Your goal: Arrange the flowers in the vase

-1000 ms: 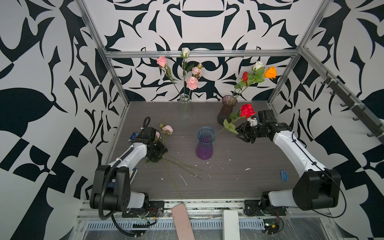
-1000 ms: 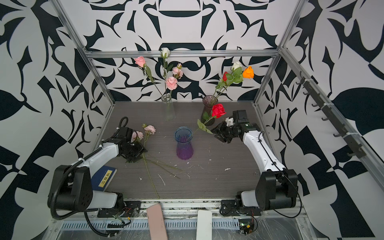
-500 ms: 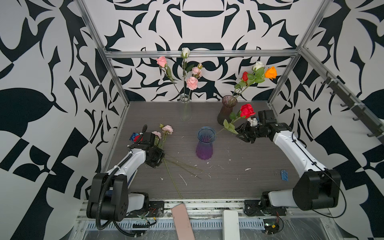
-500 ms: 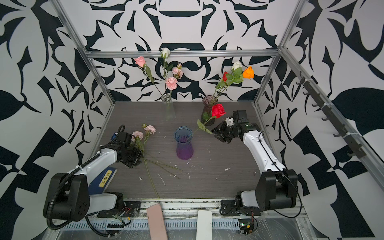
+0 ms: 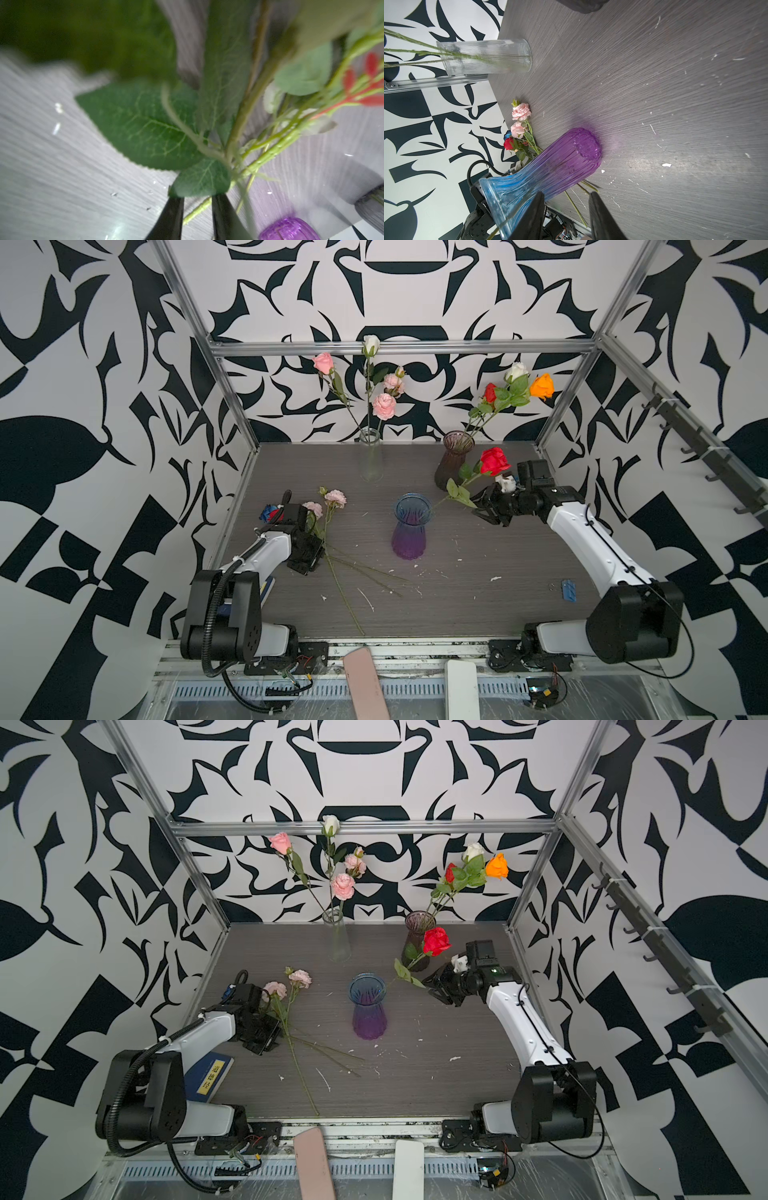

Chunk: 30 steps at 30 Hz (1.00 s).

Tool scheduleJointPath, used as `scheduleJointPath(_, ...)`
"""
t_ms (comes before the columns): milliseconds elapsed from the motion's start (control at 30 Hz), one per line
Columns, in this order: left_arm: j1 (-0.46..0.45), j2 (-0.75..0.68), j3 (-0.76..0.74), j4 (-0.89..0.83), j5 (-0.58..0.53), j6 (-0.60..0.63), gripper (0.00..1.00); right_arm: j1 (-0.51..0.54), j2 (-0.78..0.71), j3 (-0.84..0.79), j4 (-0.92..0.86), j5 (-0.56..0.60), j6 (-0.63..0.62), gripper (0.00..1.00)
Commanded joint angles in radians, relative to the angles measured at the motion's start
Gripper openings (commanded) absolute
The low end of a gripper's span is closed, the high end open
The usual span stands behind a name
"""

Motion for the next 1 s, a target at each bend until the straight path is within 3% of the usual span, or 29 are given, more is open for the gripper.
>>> scheduleJointPath(0,0.005,-0.003,0.036,-0.012,-0.018,0.006,0.27,0.001,-0.034,0.017,-0.008,0.001,0.002,0.39)
scheduleJointPath(767,0.017,0.055,0.017,0.052,-0.036,0.024,0.26,0.001,-0.053,0.005,-0.016,0.006,0.003,0.39)
scheduleJointPath(967,0.021,0.047,0.02,0.055,-0.032,0.029,0.13,0.001,-0.052,0.003,-0.015,0.004,0.002,0.39)
